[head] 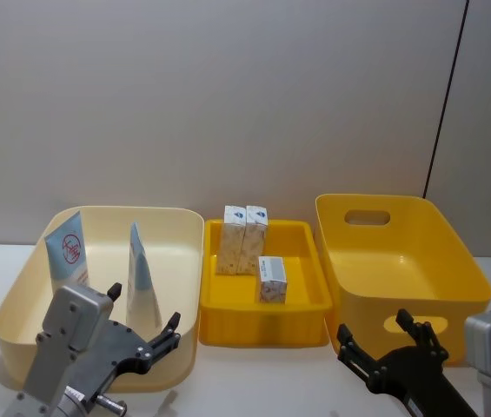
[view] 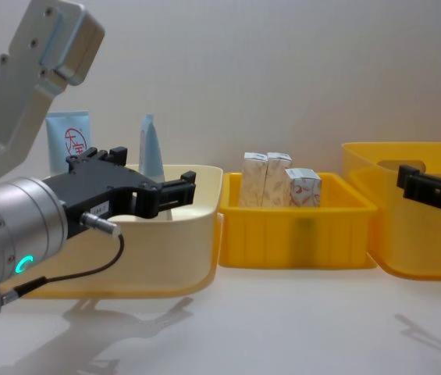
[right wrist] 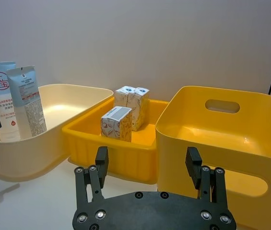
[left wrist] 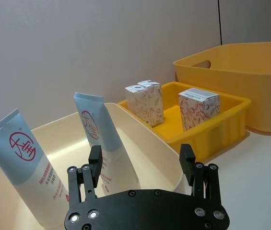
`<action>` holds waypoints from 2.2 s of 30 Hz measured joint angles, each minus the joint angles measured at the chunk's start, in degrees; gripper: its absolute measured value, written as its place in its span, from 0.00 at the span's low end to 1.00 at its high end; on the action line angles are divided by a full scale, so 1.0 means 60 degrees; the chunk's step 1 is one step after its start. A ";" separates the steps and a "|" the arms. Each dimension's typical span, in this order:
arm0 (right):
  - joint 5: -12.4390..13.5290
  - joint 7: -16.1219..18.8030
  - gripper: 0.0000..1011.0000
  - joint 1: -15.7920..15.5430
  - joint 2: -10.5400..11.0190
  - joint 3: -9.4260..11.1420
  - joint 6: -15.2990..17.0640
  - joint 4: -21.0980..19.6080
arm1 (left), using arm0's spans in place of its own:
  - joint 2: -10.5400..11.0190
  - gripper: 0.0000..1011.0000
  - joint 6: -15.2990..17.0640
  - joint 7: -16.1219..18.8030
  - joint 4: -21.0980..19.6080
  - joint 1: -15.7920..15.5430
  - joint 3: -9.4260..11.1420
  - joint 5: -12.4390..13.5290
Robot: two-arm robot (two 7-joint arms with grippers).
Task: Bimanual collaborative sorting of washing and personal care products
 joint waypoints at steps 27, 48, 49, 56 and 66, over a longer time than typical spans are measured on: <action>-0.0003 0.0000 0.99 0.0003 -0.0004 0.0000 0.0005 0.0000 | 0.0000 0.99 0.0000 0.0000 0.0000 0.0000 0.0000 0.0000; 0.0024 0.0115 0.99 0.0959 -0.0179 -0.0454 0.2855 -0.0522 | 0.0000 0.99 0.0000 0.0000 -0.0001 0.0000 0.0000 -0.0001; 0.0060 0.0117 0.99 0.1103 -0.0227 -0.0486 0.3191 -0.0547 | 0.0000 0.99 0.0000 0.0000 0.0000 0.0000 0.0000 0.0001; 0.0190 0.0059 0.99 0.1871 -0.0603 -0.0643 0.4625 -0.0450 | 0.0000 0.99 0.0000 0.0000 -0.0001 0.0000 0.0000 -0.0001; 0.0179 -0.0252 0.99 0.2842 -0.1319 -0.0864 0.5561 0.0172 | 0.0001 0.99 0.0000 0.0001 0.0000 0.0000 0.0000 0.0000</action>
